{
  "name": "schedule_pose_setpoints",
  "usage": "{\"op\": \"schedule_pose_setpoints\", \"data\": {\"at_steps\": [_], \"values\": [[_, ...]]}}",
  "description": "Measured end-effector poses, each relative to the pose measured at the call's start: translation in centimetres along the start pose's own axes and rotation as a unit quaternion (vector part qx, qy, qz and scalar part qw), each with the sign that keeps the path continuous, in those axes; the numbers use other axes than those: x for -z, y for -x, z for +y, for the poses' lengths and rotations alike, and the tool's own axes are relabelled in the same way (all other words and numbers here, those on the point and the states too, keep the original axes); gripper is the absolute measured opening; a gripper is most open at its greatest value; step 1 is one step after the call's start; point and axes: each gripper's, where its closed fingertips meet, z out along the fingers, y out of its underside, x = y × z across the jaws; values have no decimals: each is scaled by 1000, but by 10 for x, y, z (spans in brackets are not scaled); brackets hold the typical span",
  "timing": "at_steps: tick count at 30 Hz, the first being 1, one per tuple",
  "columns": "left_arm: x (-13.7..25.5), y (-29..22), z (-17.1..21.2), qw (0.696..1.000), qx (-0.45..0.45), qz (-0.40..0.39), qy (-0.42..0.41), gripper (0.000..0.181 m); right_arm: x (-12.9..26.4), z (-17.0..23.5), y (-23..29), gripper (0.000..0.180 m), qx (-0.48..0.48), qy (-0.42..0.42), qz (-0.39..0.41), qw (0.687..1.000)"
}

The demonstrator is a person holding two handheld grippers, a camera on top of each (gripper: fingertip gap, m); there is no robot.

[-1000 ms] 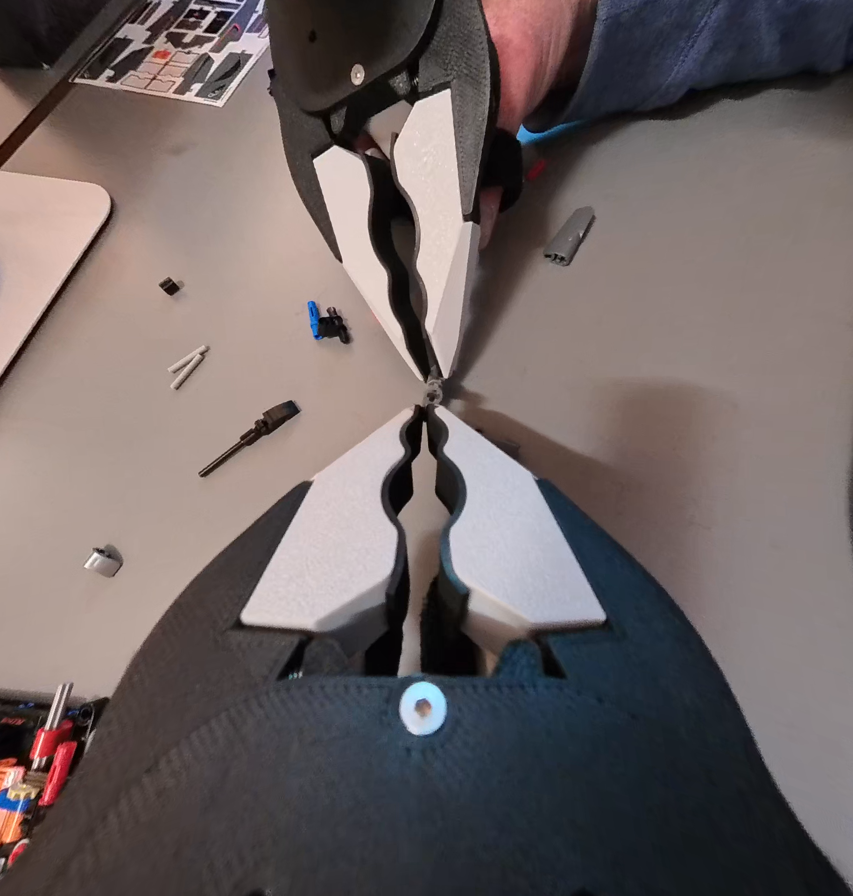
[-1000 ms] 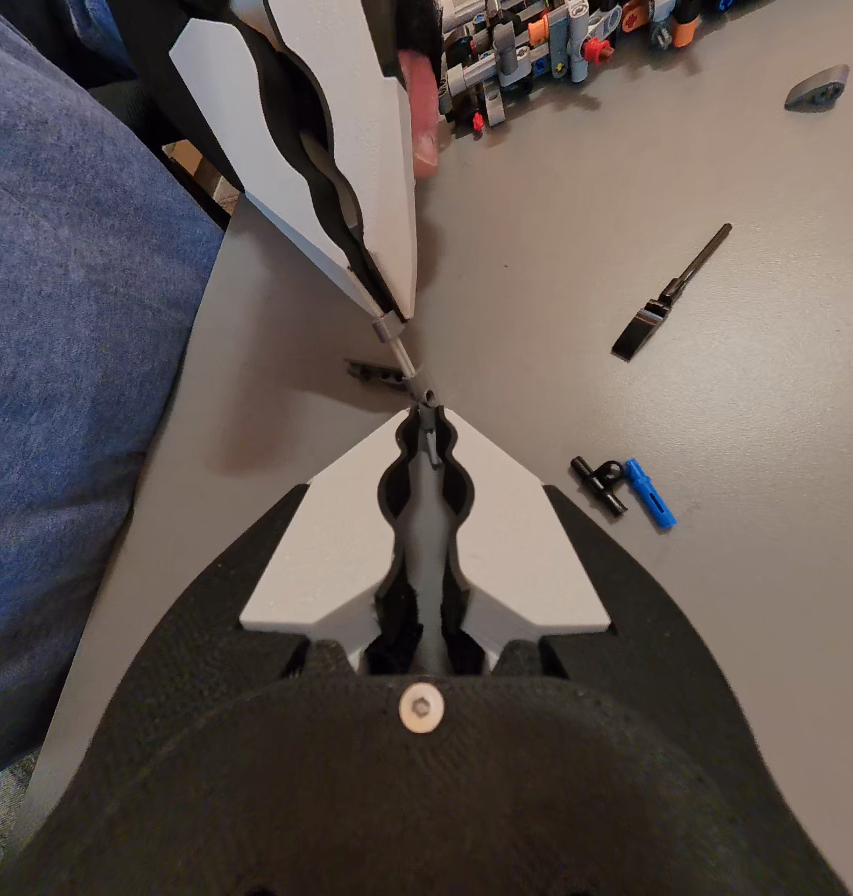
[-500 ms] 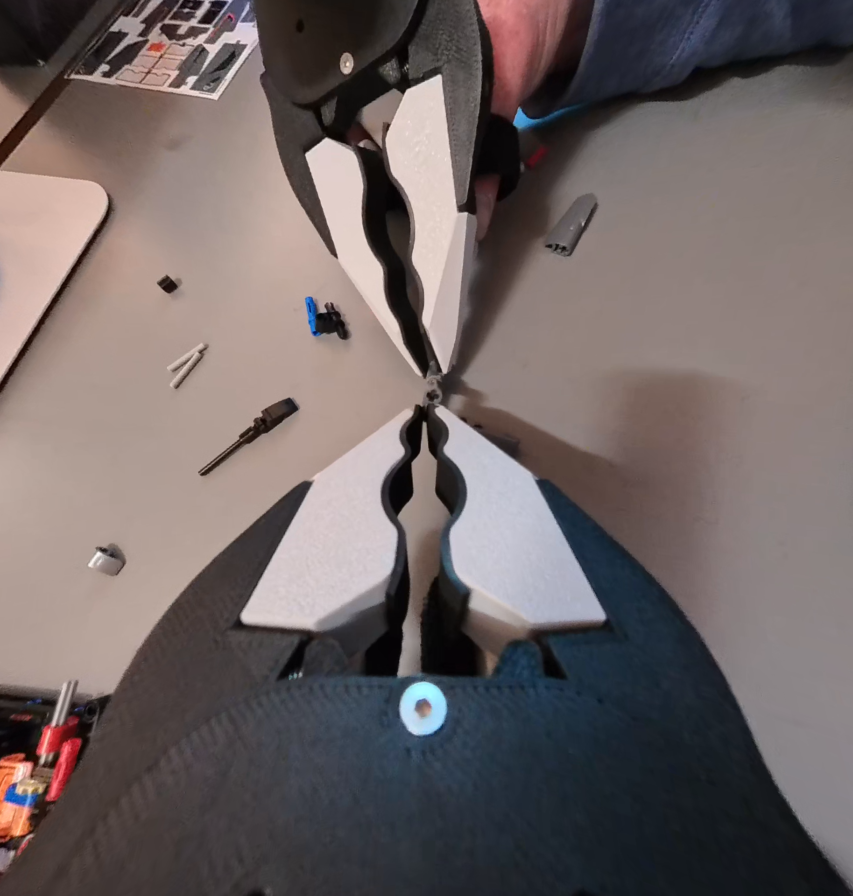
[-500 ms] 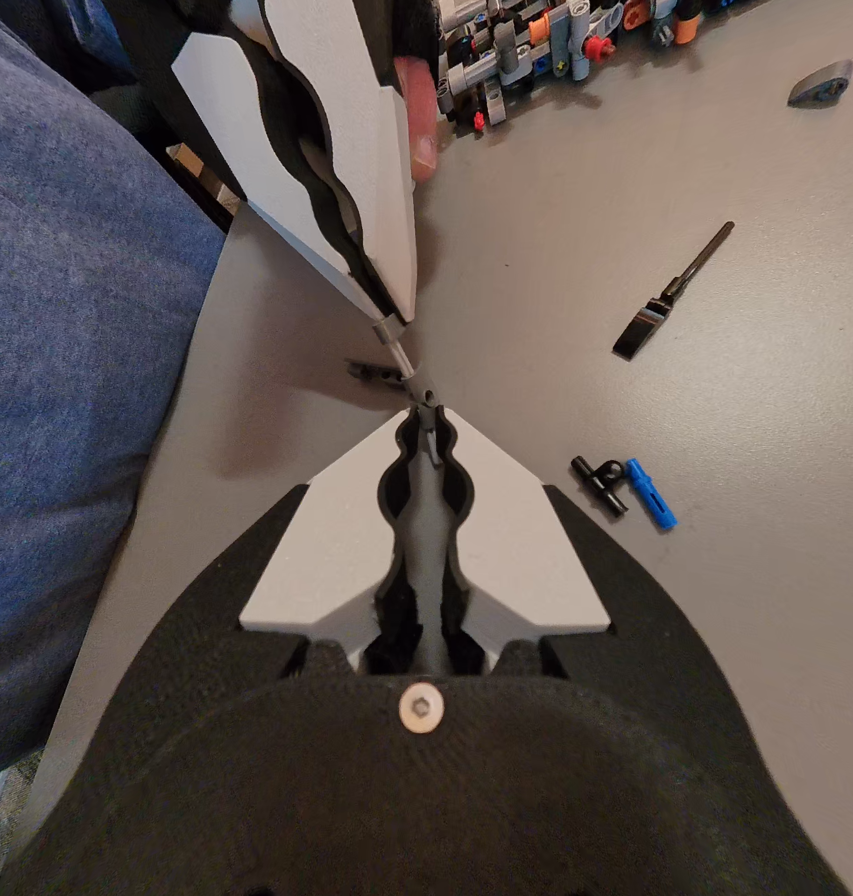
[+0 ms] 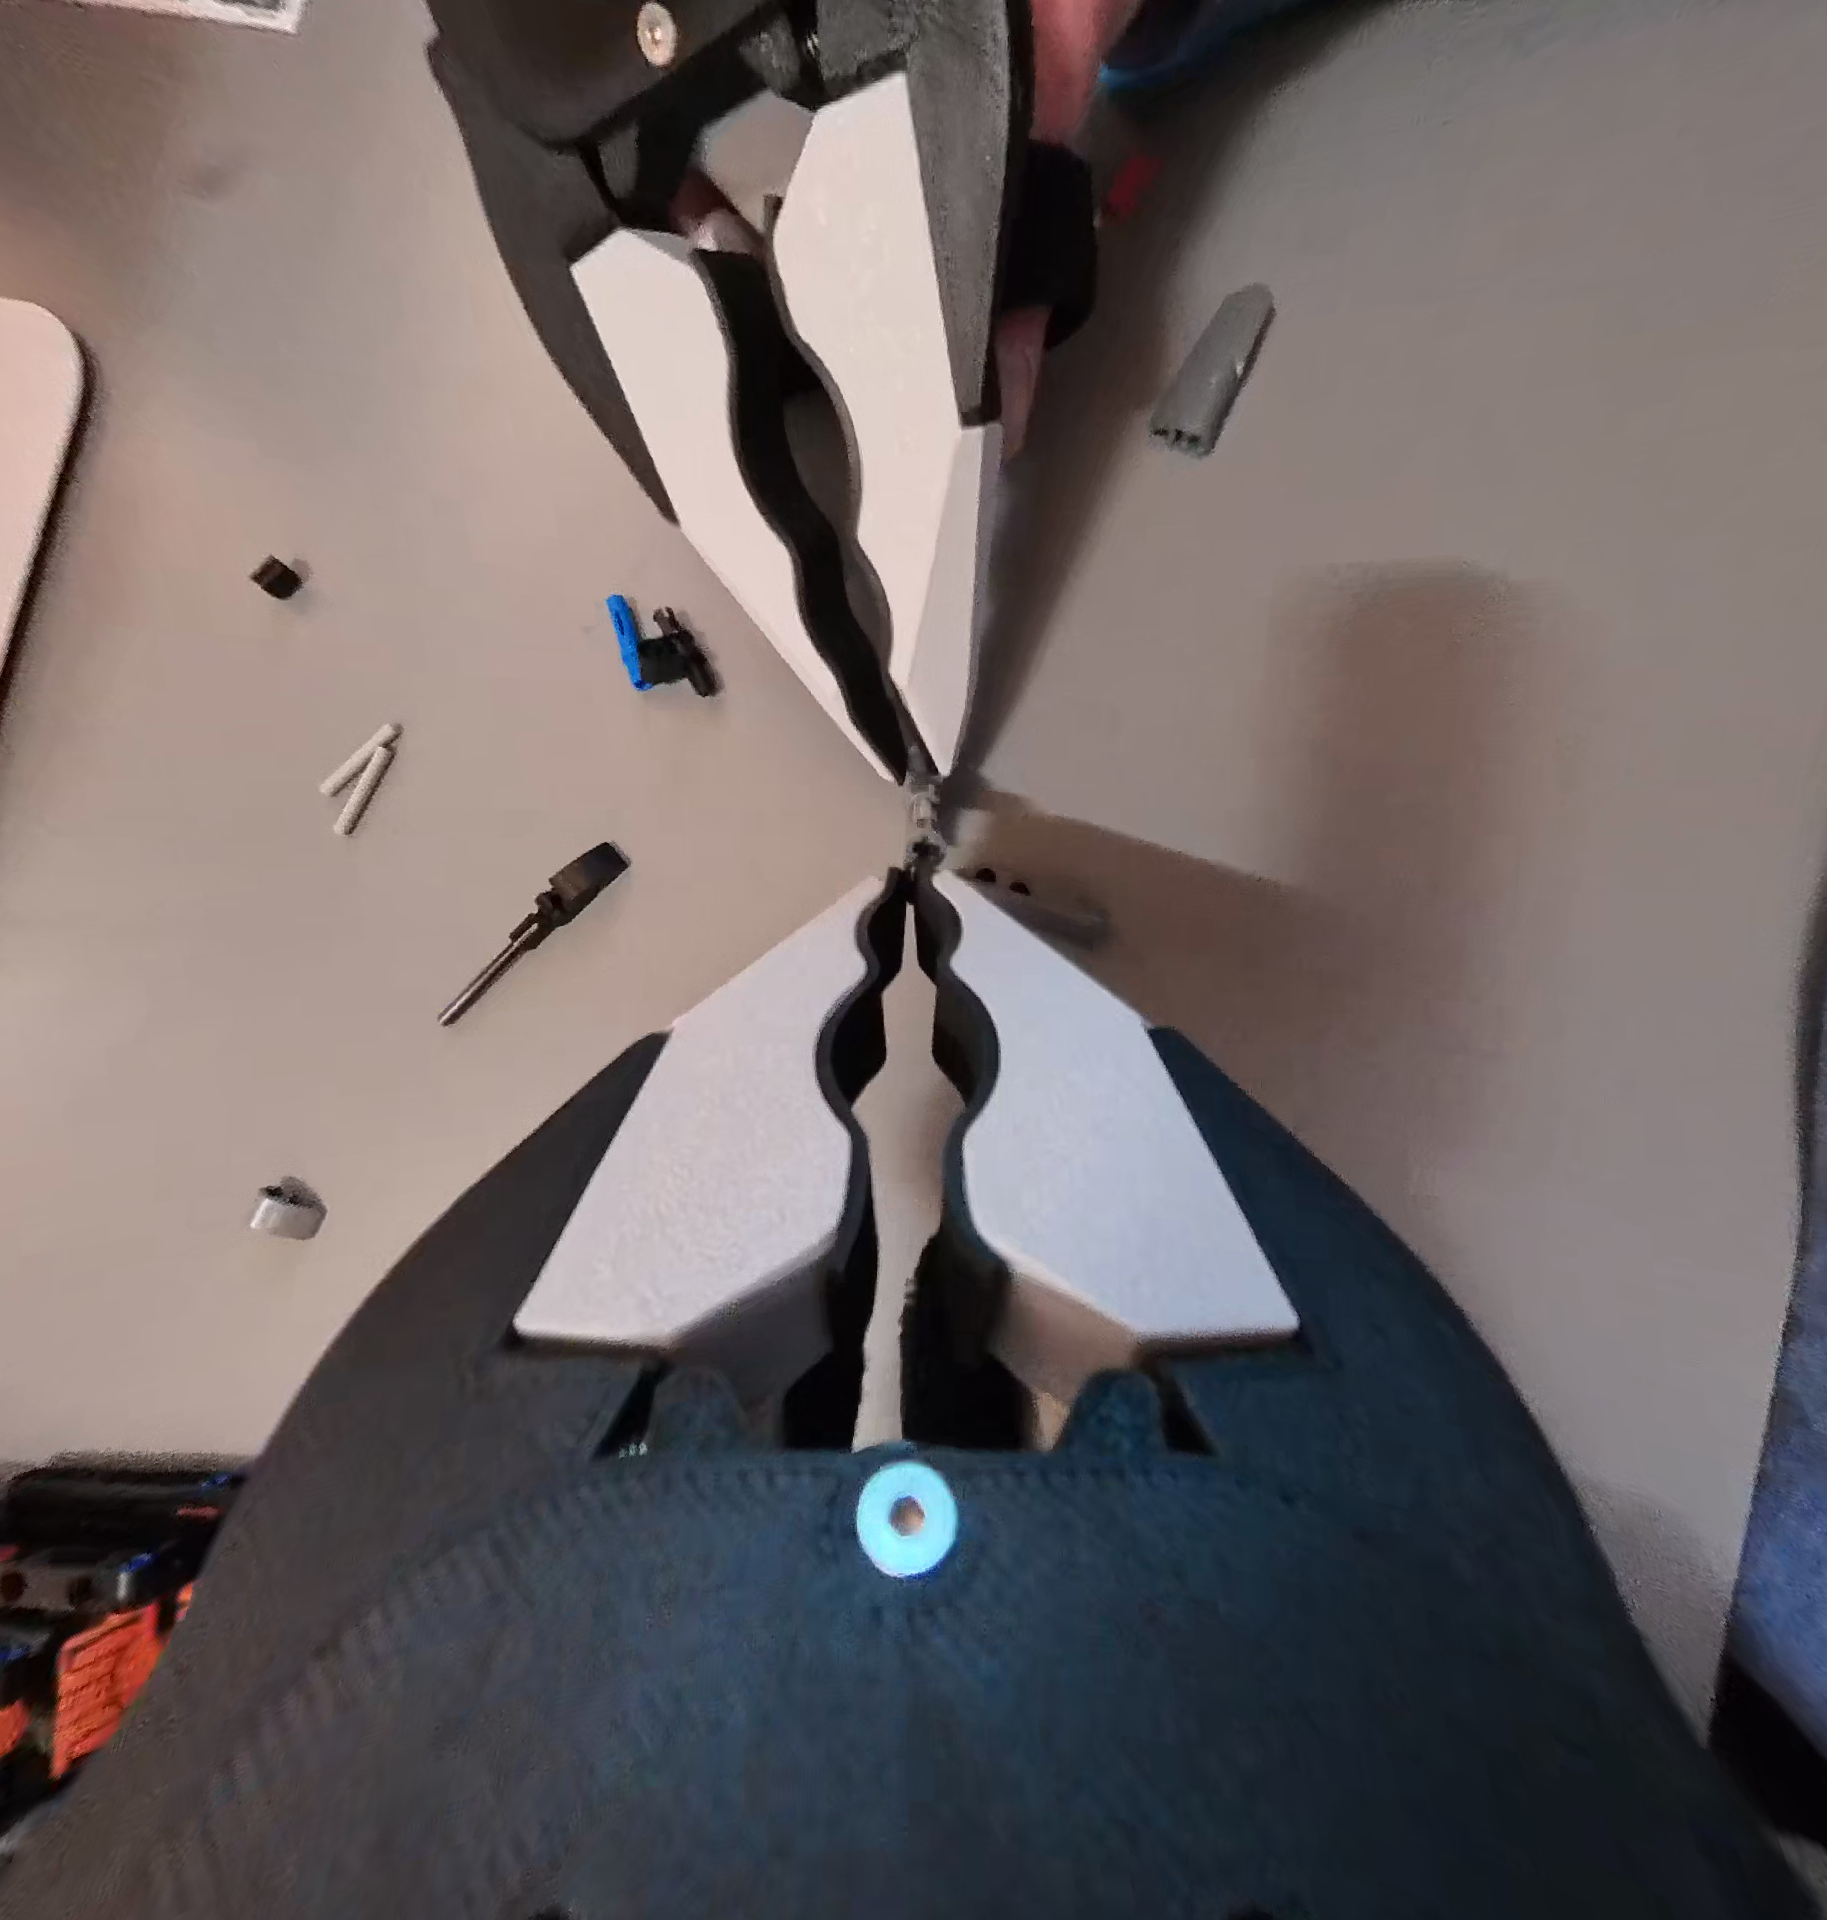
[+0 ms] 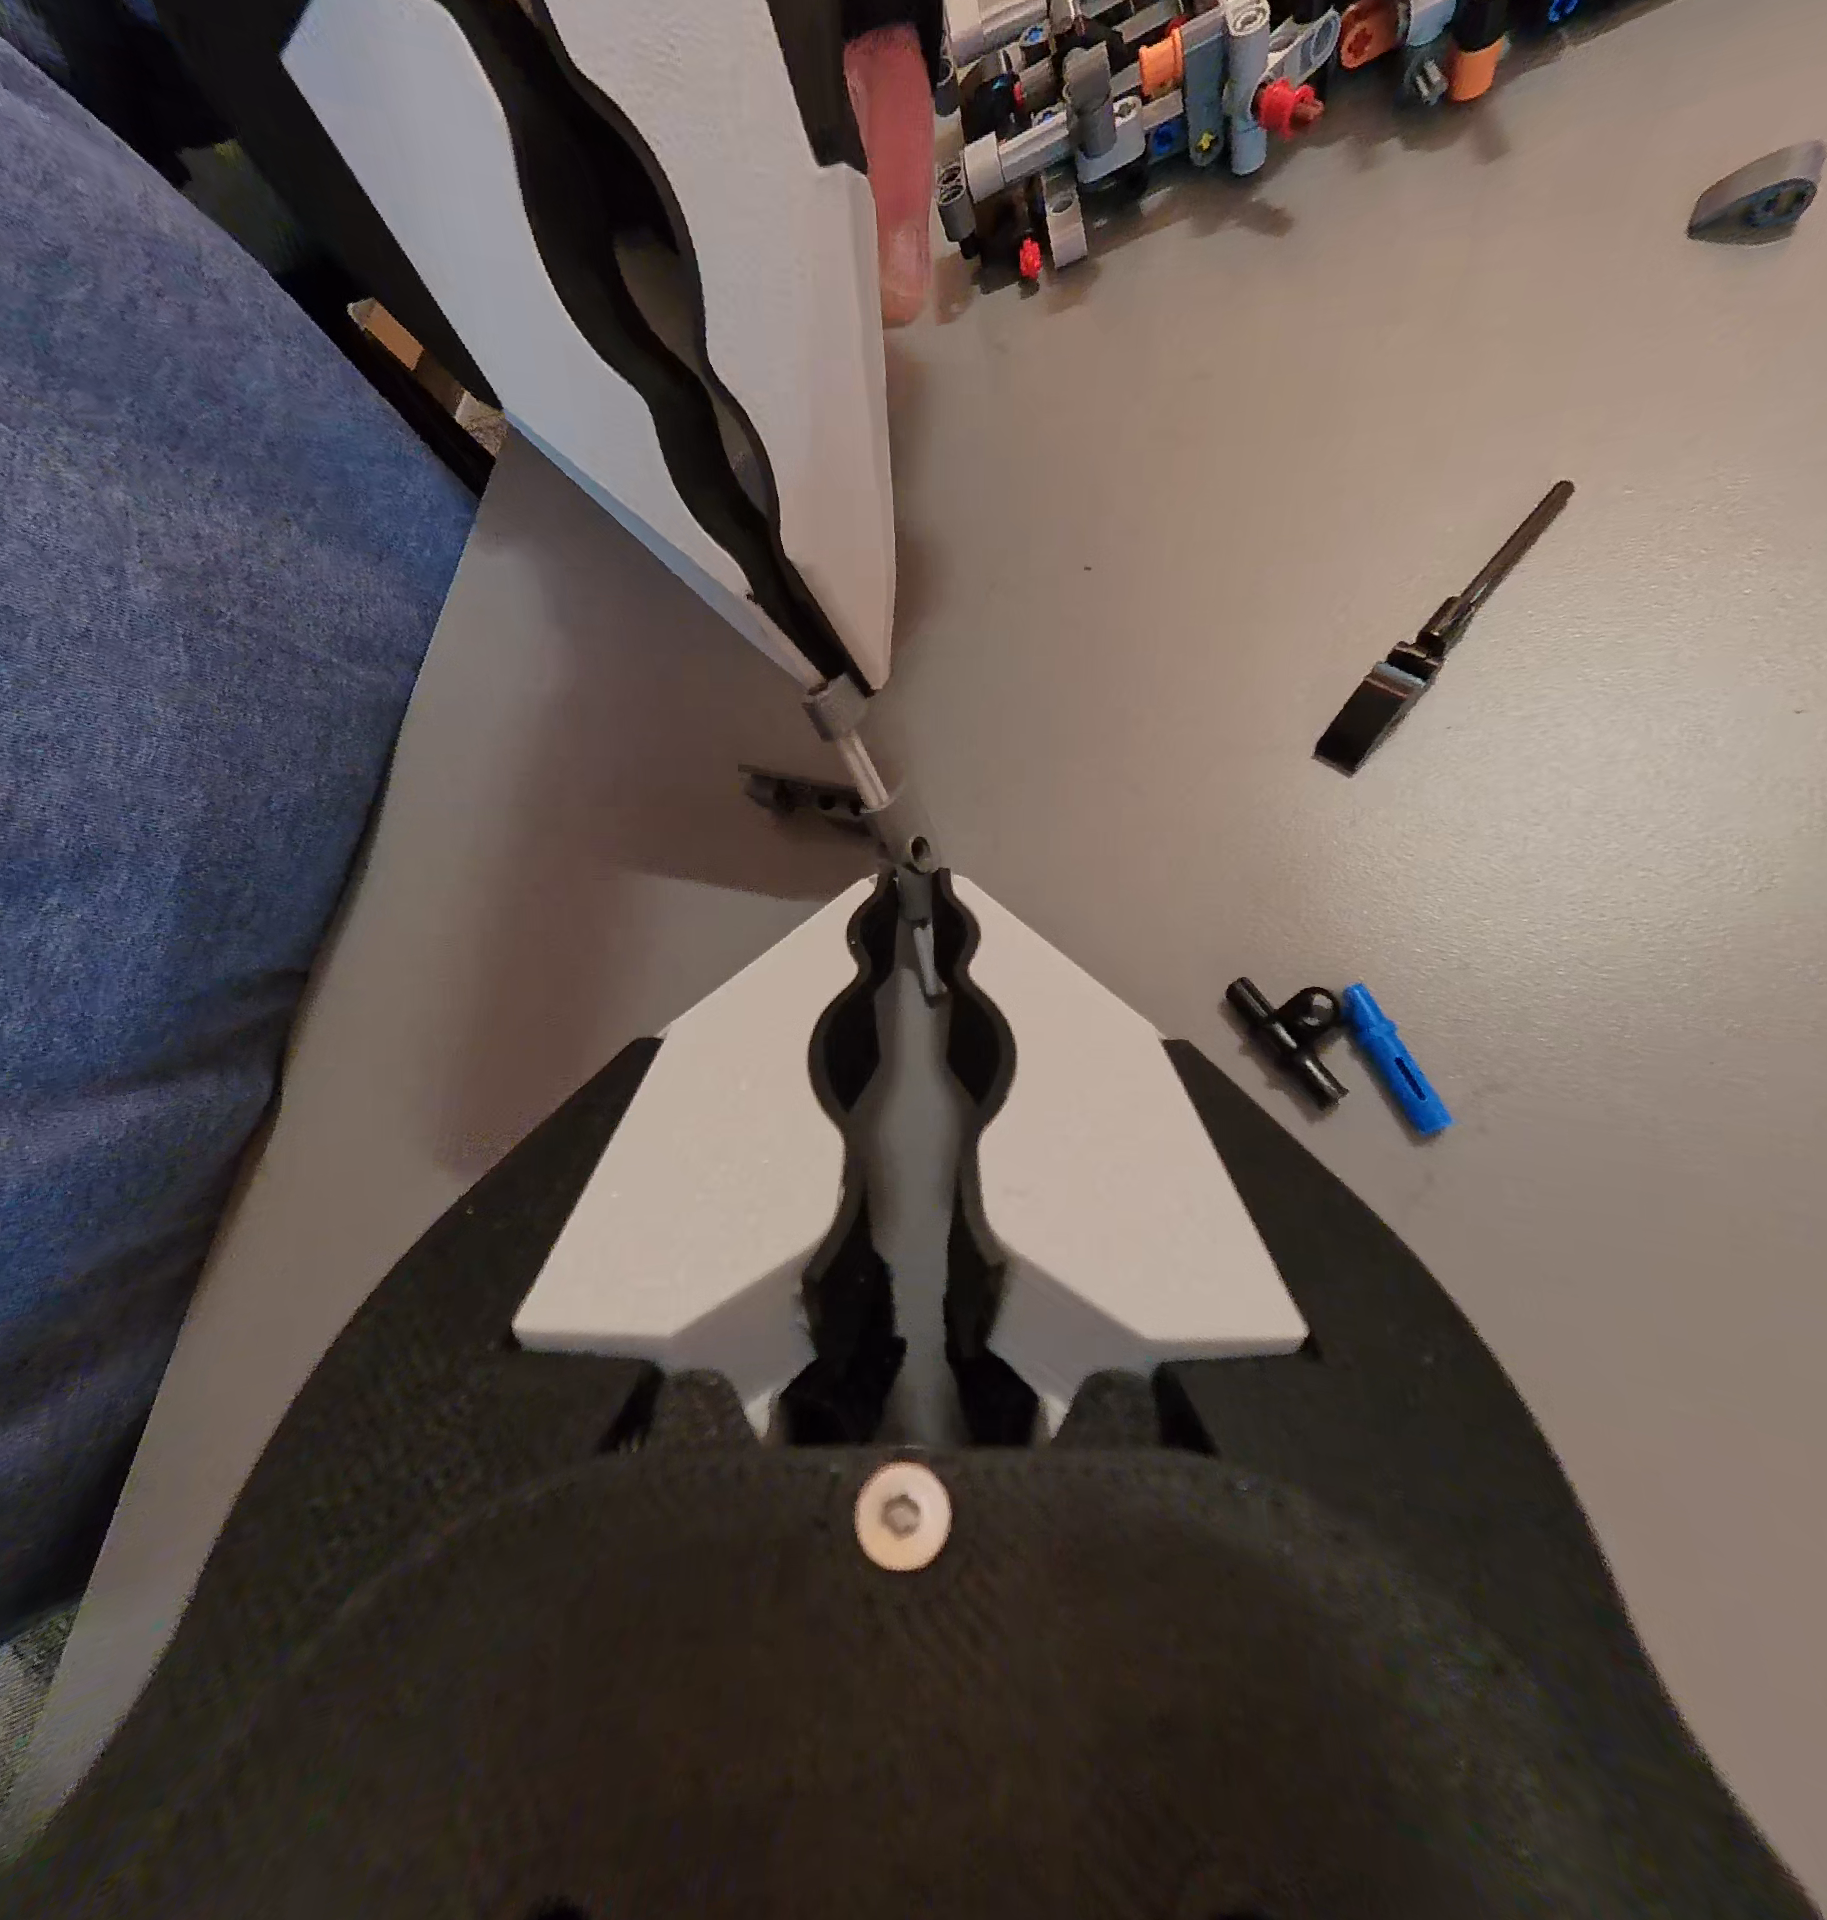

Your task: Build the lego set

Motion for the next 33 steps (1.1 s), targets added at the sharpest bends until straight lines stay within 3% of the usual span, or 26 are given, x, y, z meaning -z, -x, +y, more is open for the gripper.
{"op": "schedule_pose_setpoints", "data": {"at_steps": [7, 18, 33], "values": [[0, 4, -1, 998, -30, 17, 53, 0, 0, 0, 0, 5, -1, -1, 1, 1000], [-9, 4, 0, 1000, -14, 15, 23, 0, 1, 1, 0, 5, -3, -4, 0, 1000], [-13, 5, -1, 998, -32, -8, 52, 0, 2, 1, 0, 5, -2, -4, 2, 1000]]}}
